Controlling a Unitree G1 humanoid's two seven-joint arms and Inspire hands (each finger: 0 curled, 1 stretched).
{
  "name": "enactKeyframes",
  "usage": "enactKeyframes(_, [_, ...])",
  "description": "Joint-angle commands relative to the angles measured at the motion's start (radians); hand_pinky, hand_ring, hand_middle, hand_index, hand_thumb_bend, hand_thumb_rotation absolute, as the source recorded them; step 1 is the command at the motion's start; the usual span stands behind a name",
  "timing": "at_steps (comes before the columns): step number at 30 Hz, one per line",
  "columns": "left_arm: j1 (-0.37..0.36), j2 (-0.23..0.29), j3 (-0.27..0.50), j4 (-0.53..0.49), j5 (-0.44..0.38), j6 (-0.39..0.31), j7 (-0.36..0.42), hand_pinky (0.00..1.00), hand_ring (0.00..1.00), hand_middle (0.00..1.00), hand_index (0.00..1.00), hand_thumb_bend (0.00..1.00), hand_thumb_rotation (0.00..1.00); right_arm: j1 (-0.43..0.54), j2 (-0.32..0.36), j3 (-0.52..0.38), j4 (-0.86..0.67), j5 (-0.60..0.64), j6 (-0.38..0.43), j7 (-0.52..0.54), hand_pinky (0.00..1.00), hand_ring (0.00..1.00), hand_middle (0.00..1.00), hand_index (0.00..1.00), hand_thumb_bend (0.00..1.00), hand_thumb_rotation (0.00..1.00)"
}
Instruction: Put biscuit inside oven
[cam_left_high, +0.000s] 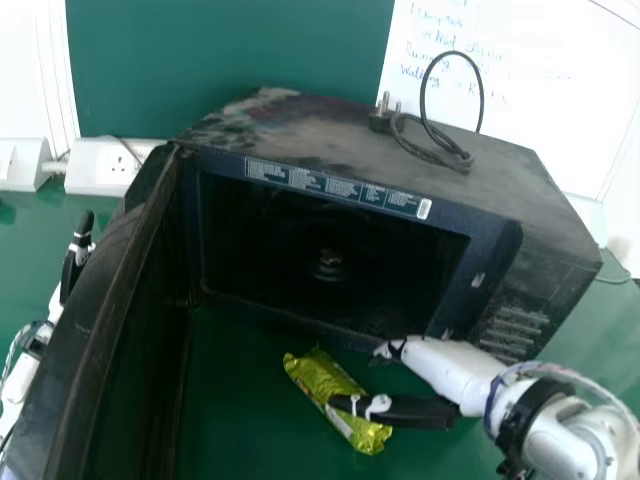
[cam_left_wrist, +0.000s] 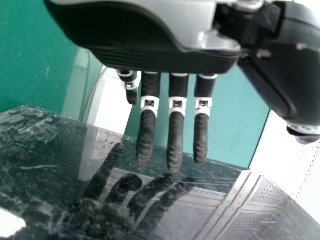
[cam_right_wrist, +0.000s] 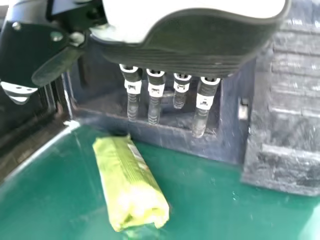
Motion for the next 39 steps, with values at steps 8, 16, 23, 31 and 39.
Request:
enactKeyframes(8, [0.011, 0.003, 0.007, -0.02, -0.006, 0.011, 0.004, 0.23, 0.31, 0.41, 0.49, 0.52, 0.08, -0.111, 0.03, 0.237, -0.015, -0.181, 0.114, 0.064, 0.75, 0.89, 0.91, 0.9, 1.0, 0.35])
enactKeyframes(16, [0.012, 0.002, 0.004, -0.024, -0.002, 0.012, 0.01, 0.23, 0.31, 0.41, 0.49, 0.52, 0.08, -0.149, 0.098, 0.345, 0.028, -0.307, 0.131, 0.136, 0.79, 0.91, 0.92, 0.92, 1.0, 0.3])
enactKeyframes(23, [0.016, 0.001, 0.0, -0.03, 0.008, 0.001, 0.011, 0.23, 0.3, 0.41, 0.49, 0.52, 0.09, -0.194, 0.166, 0.407, 0.087, -0.388, 0.152, 0.222, 0.84, 0.94, 0.95, 0.93, 1.0, 0.3])
enactKeyframes(31, [0.021, -0.003, 0.0, -0.05, 0.003, 0.022, 0.025, 0.24, 0.31, 0.41, 0.49, 0.52, 0.08, -0.214, 0.244, 0.45, 0.175, -0.525, 0.091, 0.307, 0.85, 0.95, 0.96, 0.94, 1.0, 0.33])
enactKeyframes(39, [0.02, -0.002, -0.004, -0.051, 0.014, 0.017, 0.032, 0.23, 0.3, 0.4, 0.49, 0.52, 0.09, -0.167, 0.393, 0.464, 0.268, -0.802, 0.006, 0.371, 0.84, 0.93, 0.94, 0.93, 1.0, 0.32])
